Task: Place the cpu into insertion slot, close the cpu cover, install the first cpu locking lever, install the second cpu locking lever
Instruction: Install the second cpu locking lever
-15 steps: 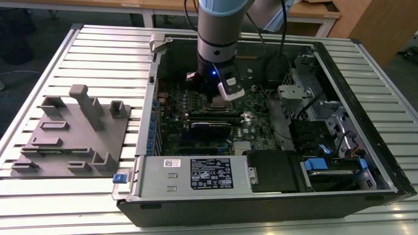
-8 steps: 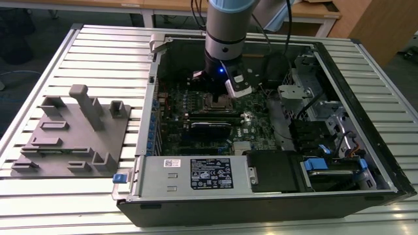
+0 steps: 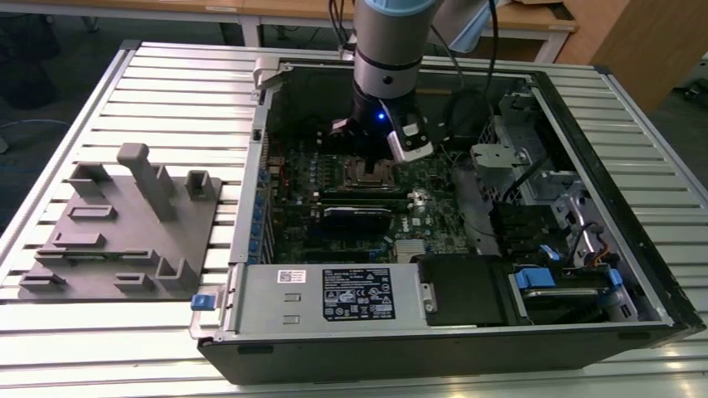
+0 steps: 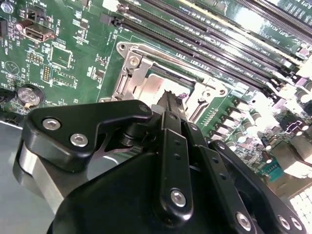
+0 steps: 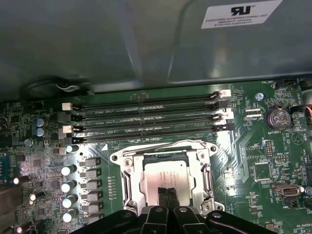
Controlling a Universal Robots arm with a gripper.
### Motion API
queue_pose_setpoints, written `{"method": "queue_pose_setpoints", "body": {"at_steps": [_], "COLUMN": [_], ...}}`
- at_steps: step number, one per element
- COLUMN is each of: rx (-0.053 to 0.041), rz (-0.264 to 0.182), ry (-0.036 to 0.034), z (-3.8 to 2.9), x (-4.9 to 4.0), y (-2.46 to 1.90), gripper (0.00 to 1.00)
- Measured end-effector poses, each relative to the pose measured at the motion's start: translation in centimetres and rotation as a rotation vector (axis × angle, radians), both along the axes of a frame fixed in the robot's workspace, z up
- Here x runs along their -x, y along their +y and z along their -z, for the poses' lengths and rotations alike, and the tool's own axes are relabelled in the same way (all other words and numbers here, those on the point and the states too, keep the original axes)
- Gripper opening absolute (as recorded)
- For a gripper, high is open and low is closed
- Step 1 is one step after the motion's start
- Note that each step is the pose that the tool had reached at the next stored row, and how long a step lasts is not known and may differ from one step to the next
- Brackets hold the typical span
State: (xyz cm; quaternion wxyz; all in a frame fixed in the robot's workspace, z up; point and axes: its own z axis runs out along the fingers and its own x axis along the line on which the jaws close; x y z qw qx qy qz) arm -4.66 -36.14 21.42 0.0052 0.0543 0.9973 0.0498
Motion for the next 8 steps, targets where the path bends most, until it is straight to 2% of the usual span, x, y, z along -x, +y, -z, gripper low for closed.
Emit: {"method": "queue_pose_setpoints", "body": {"at_steps": [8], "rx": [-0.0002], "rz": [0.0], "ry": [0.0028], "z": [-0.06], "x": [-0.02], "y": [0.0], "gripper": [0.1]}}
